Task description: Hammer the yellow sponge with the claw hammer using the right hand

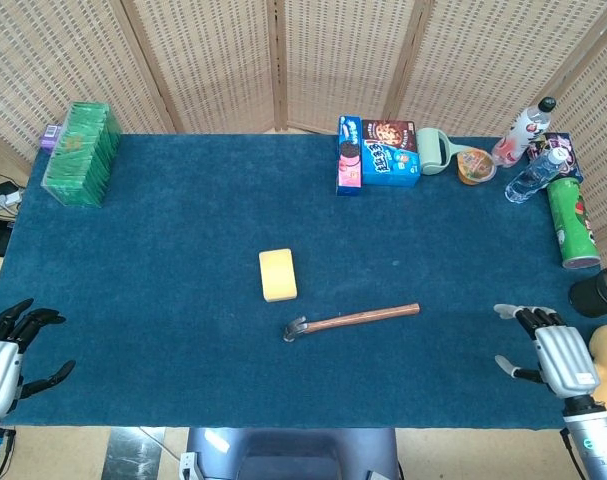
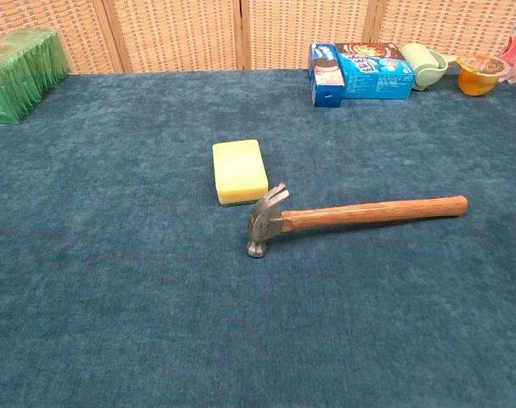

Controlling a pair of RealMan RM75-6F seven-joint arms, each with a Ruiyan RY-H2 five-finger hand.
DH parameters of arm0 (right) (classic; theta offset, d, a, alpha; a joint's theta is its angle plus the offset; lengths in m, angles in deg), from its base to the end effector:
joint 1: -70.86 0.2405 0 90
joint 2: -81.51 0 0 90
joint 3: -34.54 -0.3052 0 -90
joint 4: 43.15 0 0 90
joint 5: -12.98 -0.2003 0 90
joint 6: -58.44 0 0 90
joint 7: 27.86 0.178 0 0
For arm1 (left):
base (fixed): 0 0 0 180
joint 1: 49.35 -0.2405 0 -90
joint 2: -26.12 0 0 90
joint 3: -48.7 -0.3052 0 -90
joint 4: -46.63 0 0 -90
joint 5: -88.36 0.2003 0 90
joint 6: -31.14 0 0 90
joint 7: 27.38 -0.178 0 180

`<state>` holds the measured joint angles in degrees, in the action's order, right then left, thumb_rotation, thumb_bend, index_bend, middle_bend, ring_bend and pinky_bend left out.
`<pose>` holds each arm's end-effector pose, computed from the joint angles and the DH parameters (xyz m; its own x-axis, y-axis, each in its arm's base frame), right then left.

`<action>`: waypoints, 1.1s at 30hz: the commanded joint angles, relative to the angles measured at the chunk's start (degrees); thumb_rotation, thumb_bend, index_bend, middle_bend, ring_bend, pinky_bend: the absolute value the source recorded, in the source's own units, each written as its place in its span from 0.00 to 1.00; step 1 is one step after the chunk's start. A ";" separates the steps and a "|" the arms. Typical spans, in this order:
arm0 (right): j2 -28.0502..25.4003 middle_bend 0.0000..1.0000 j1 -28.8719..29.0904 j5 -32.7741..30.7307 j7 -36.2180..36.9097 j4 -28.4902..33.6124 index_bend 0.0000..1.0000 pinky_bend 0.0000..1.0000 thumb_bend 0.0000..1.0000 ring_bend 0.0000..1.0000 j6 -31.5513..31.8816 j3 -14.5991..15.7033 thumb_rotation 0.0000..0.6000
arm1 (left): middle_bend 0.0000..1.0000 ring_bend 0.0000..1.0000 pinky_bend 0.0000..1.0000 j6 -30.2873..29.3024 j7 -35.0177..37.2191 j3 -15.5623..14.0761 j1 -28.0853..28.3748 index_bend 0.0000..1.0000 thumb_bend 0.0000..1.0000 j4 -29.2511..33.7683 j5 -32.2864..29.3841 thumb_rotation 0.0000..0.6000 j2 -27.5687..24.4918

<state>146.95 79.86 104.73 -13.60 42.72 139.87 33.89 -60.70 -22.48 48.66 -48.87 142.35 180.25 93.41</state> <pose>-0.3483 -0.2359 0.1676 0.2676 -0.1002 0.9583 -0.9566 -0.1463 0.2519 -0.3313 0.1805 0.1704 0.2081 -0.0302 0.9776 0.9769 -0.0437 -0.2093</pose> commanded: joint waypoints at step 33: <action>-0.22 0.32 30.43 -1.81 0.87 10.41 0.27 0.24 0.35 0.28 -38.10 -4.08 1.00 | 0.28 0.11 0.10 1.84 -1.13 2.02 1.77 0.32 0.22 2.21 -1.79 1.00 -4.39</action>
<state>146.15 109.65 103.81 -12.08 53.40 102.62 30.35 -58.91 -23.68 50.62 -47.15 144.61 178.50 88.99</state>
